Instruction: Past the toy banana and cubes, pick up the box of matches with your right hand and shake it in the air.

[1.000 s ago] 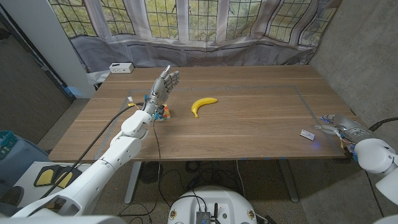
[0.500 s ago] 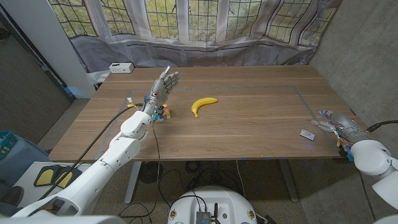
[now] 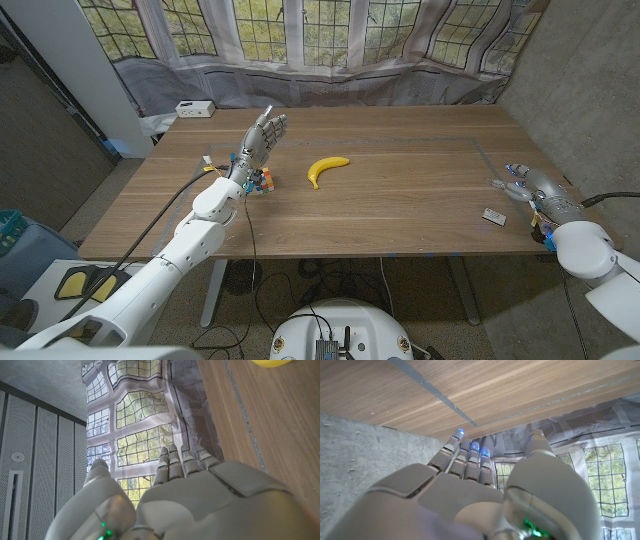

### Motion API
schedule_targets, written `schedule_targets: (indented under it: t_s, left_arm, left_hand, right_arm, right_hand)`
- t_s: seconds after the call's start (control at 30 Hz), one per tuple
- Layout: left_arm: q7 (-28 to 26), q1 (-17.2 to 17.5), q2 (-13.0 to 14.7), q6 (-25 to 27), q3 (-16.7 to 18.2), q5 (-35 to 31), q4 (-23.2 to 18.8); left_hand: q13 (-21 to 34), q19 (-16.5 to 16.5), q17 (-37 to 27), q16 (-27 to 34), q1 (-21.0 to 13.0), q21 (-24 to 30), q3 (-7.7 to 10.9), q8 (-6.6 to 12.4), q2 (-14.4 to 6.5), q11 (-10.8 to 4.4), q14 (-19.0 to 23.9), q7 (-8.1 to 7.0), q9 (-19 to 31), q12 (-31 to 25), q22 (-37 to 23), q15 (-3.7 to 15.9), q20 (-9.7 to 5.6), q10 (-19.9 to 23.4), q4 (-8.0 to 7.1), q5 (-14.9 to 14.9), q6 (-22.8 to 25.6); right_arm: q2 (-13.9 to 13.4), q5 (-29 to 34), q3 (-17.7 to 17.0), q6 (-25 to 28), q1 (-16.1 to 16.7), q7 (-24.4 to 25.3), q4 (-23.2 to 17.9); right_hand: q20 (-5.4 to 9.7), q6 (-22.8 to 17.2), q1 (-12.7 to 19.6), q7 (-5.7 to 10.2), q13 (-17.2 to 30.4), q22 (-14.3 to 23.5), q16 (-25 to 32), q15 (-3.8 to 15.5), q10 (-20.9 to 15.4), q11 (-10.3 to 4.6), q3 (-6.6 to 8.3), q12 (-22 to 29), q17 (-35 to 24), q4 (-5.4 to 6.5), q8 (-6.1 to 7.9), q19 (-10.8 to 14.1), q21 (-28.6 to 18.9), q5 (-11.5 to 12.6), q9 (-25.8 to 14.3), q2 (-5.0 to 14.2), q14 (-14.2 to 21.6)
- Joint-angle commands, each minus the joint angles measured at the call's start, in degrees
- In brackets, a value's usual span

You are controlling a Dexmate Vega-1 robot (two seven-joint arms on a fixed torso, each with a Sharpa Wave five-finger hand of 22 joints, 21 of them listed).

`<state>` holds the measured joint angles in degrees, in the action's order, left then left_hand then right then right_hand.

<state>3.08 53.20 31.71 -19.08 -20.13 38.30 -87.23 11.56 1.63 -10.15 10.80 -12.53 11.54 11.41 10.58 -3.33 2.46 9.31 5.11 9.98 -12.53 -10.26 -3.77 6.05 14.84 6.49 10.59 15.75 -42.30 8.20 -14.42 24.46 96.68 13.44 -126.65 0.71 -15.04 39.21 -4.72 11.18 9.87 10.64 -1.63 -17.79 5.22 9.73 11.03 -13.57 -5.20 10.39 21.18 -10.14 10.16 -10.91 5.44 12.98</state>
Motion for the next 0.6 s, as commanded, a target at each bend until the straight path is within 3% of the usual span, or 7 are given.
schedule_targets:
  t_s: [0.03,0.6]
  left_arm:
    - [1.1,-1.0,-0.3,-0.2,-0.2,0.3,1.1]
    - [1.5,-1.3,-0.7,-0.3,0.1,1.0,2.1]
  left_hand:
    - [0.1,-0.4,-0.2,0.0,0.3,0.0,0.14,0.22,0.1,0.10,-0.3,0.18,0.3,0.1,-0.2,0.07,0.22,-0.2,0.22,-0.2,0.4]
    - [0.1,-0.5,-0.2,0.0,0.3,0.0,0.17,0.26,0.1,0.16,-0.3,0.11,0.3,0.1,-0.2,0.04,0.23,-0.1,0.26,-0.2,0.5]
  right_arm:
    - [0.5,-1.8,4.6,-5.8,-6.0,3.8,3.4]
    - [0.5,-6.6,10.9,-13.6,-13.5,7.2,9.4]
  right_hand:
    - [-0.03,-0.6,-0.5,0.15,0.2,0.1,0.3,-0.13,-0.4,0.17,-0.14,0.3,0.0,-0.23,0.43,-0.2,-0.2,0.3,-0.2,-0.07,0.2]
    - [-0.14,-1.0,-0.7,0.14,0.2,0.1,0.7,-0.28,-0.7,0.22,-0.06,0.5,0.0,-0.40,0.68,0.1,-0.6,0.4,-0.1,0.17,0.6]
